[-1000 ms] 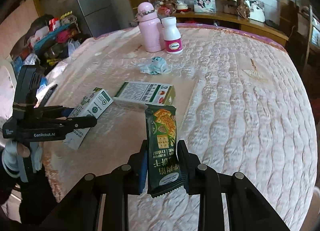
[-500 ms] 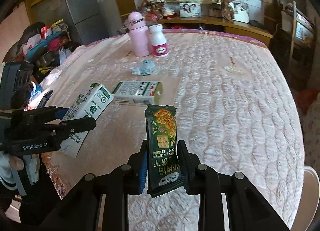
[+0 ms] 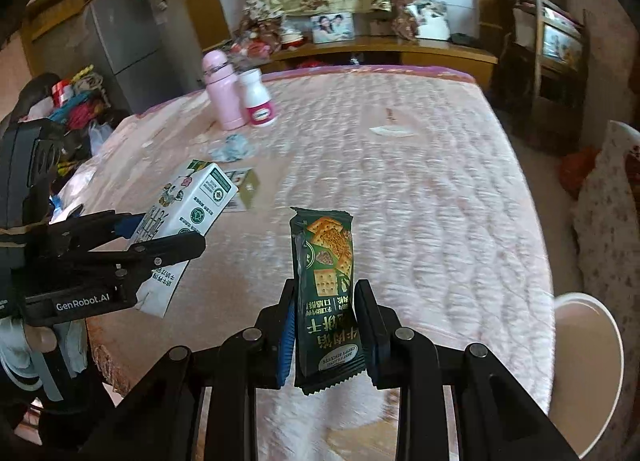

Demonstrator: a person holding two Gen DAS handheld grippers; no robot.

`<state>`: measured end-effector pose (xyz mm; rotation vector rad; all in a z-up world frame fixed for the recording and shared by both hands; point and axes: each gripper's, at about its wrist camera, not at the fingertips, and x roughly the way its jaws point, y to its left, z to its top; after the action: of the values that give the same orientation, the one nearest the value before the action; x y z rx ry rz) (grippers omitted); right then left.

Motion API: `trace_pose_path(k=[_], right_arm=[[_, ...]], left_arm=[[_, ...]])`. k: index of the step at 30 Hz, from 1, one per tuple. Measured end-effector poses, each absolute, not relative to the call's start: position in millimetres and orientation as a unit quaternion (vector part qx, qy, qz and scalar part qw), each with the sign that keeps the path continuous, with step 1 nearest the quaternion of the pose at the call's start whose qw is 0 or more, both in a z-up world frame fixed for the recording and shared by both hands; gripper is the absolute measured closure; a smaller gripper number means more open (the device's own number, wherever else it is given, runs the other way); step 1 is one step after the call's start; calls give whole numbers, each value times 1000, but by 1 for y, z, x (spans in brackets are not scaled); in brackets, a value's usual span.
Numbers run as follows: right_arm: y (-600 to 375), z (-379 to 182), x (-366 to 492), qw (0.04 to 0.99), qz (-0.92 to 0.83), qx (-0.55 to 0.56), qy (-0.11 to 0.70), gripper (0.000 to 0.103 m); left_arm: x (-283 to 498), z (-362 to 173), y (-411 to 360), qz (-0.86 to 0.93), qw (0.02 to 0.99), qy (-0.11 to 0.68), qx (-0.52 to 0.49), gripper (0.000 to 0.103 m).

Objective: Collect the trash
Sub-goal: 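Carry the milk carton and snack bar in both tools over the white bucket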

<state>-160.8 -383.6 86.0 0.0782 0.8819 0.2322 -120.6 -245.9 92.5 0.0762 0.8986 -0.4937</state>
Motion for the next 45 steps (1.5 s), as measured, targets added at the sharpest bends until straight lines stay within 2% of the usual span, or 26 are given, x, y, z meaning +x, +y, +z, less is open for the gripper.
trace_pose_path(k=[24,45], right_arm=[[-530,94,-216,897,-34,89,431,76],[-620,56,-241,872,-112,145,455,76]], left_arm=[[-132,99,-405,-349,834,418,87,49],[-140,74,-516,-405,794,441,108,49]])
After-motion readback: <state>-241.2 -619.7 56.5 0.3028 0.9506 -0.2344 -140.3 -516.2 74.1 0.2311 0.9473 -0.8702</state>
